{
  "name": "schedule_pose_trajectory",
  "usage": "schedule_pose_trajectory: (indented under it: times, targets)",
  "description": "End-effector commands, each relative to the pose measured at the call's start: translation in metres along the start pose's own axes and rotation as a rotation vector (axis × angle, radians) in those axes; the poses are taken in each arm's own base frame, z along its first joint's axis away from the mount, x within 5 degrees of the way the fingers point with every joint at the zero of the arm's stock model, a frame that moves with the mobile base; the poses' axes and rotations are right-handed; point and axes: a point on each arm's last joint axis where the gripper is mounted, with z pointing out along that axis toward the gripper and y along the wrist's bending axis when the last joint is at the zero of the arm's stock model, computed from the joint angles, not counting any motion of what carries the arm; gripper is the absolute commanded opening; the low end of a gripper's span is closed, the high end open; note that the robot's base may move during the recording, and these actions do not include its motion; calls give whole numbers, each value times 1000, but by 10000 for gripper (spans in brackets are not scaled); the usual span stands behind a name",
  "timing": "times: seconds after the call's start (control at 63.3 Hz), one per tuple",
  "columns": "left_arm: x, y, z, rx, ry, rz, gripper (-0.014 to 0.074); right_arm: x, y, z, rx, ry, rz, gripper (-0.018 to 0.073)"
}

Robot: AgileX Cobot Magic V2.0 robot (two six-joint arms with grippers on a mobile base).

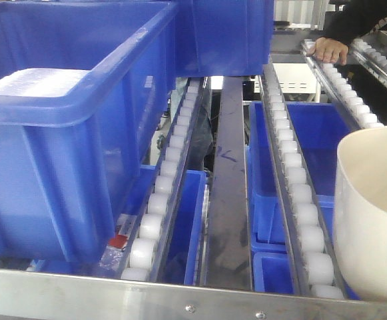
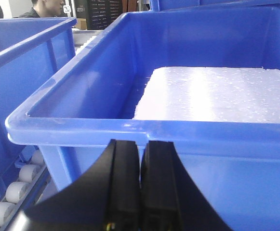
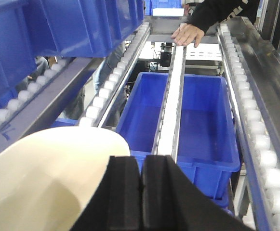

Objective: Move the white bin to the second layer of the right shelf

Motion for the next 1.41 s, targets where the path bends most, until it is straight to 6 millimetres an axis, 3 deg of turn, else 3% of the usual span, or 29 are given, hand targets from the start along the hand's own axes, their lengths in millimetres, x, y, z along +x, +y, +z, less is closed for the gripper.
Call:
schedule_pose_trajectory:
  times: [0.0, 1.389]
  targets:
    - [4, 1, 0, -10, -63, -9, 85, -13, 1, -2, -2, -108, -30, 56]
    - [4, 1, 0, -10, -63, -9, 85, -15, 1, -2, -3, -125, 8, 56]
